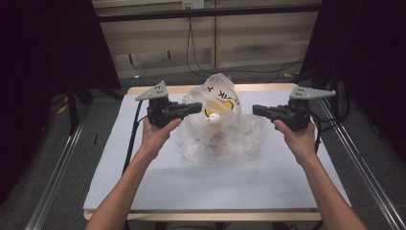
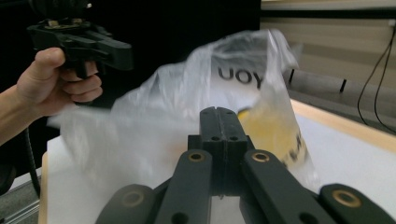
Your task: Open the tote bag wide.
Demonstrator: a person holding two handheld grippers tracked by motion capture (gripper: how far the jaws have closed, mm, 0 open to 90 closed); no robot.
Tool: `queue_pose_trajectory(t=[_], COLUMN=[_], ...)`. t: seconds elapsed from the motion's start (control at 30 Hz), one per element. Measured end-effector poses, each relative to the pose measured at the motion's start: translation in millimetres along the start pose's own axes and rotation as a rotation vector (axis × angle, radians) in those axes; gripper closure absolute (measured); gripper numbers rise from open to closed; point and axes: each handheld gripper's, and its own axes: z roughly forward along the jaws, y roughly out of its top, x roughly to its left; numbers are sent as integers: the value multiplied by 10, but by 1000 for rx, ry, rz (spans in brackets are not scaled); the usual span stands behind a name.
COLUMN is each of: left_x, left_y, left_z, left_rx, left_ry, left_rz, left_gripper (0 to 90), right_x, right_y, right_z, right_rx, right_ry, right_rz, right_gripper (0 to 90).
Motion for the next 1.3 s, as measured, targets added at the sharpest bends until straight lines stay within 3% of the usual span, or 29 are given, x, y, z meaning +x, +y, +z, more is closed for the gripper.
queue_pose_trajectory(t=[0.07, 0.17, 0.3, 0.37, 0.4, 0.47, 0.53, 0.6, 0.63, 0.7, 0.77, 0.8, 0.87, 0.9, 0.93, 1.0, 1.03, 1.07, 1.13, 1.2, 1.27, 1.3], left_x=[78, 150, 269, 351, 387, 425, 514, 554, 554, 592, 597, 594, 610, 610, 627, 679, 679, 704, 713, 709, 704, 705], left_y=[150, 237, 172, 75, 19, -45, -258, -394, -394, -543, -648, -775, -922, -922, -976, -1135, -1135, -1200, -1261, -1346, -1425, -1455], left_z=[199, 424, 694, 738, 738, 730, 664, 633, 633, 615, 608, 605, 612, 612, 609, 611, 611, 587, 549, 522, 471, 432], left_rx=[11, 56, 164, 202, 220, 248, 279, 323, 323, 358, 390, 433, 440, 440, 468, 514, 514, 552, 554, 580, 585, 559], left_ry=[-13, -2, 40, 81, 115, 132, 125, 135, 135, 135, 133, 137, 135, 135, 144, 166, 166, 167, 165, 165, 160, 160], left_rz=[-5, 4, 19, 0, -6, -17, -62, -61, -61, -85, -82, -75, -91, -91, -94, -85, -85, -82, -94, -71, -73, -105], left_gripper=[900, 900, 900, 900, 900, 900, 900, 900, 900, 900, 900, 900, 900, 900, 900, 900, 900, 900, 900, 900, 900, 900], right_x=[0, -7, -16, -30, -40, -62, -171, -207, -221, -234, -270, -286, -325, -325, -397, -477, -477, -543, -599, -642, -644, -643], right_y=[149, 239, 243, 178, 134, 83, -90, -202, -250, -296, -448, -506, -632, -632, -763, -874, -874, -957, -1028, -1099, -1167, -1200], right_z=[178, 367, 603, 701, 739, 765, 816, 837, 849, 857, 874, 879, 893, 893, 909, 911, 911, 910, 910, 909, 908, 900], right_rx=[5, 27, 53, 89, 113, 132, 179, 202, 217, 222, 243, 252, 282, 282, 321, 346, 346, 377, 400, 417, 461, 474], right_ry=[11, 17, 33, 27, 23, 19, 11, 7, 5, 6, 5, 8, 4, 4, -16, -34, -34, -56, -74, -88, -96, -90], right_rz=[-17, -30, -24, -22, -24, -19, 3, 17, 18, 20, 40, 47, 52, 52, 56, 70, 70, 71, 78, 82, 59, 58], right_gripper=[900, 900, 900, 900, 900, 900, 900, 900, 900, 900, 900, 900, 900, 900, 900, 900, 900, 900, 900, 900, 900, 900])
